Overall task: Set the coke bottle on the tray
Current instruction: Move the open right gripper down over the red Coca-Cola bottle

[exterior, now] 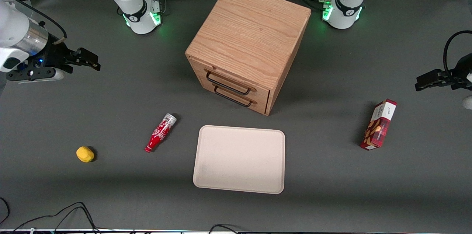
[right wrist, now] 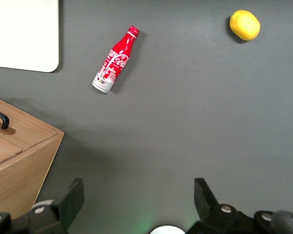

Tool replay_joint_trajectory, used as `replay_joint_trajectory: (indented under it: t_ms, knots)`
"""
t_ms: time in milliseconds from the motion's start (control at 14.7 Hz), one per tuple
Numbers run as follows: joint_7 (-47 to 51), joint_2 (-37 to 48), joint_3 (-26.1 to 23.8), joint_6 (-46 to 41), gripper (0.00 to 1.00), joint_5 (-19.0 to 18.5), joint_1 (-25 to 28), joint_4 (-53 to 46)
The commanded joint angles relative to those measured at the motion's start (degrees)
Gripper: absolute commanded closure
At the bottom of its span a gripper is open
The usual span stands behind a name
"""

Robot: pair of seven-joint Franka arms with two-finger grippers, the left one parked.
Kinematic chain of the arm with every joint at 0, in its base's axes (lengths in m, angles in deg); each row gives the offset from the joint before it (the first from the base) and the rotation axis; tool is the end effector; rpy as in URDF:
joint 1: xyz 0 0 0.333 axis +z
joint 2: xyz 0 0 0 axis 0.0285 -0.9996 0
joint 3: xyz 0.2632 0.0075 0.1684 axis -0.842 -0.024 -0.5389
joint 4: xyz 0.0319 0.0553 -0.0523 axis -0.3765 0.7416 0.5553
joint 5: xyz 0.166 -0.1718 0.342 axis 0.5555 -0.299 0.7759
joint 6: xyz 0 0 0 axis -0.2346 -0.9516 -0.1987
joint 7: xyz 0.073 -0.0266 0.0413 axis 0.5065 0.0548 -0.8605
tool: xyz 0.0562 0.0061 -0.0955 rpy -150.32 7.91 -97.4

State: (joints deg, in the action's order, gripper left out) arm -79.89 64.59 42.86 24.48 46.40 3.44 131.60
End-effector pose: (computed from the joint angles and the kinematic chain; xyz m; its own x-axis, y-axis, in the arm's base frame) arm 0.5344 0.0374 0.5753 0.9956 0.0105 -0.0926 0.0056 -0.9986 -0.0526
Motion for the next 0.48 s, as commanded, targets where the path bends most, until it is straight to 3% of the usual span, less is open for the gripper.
replay_joint_trajectory:
  t_ms: [0, 408]
  knots:
    - [0.7, -1.5, 1.2, -2.7, 0.00, 1.3, -0.5, -3.3]
    - [5.5, -9.7, 0.3, -3.8, 0.00, 0.9, 0.1, -7.8]
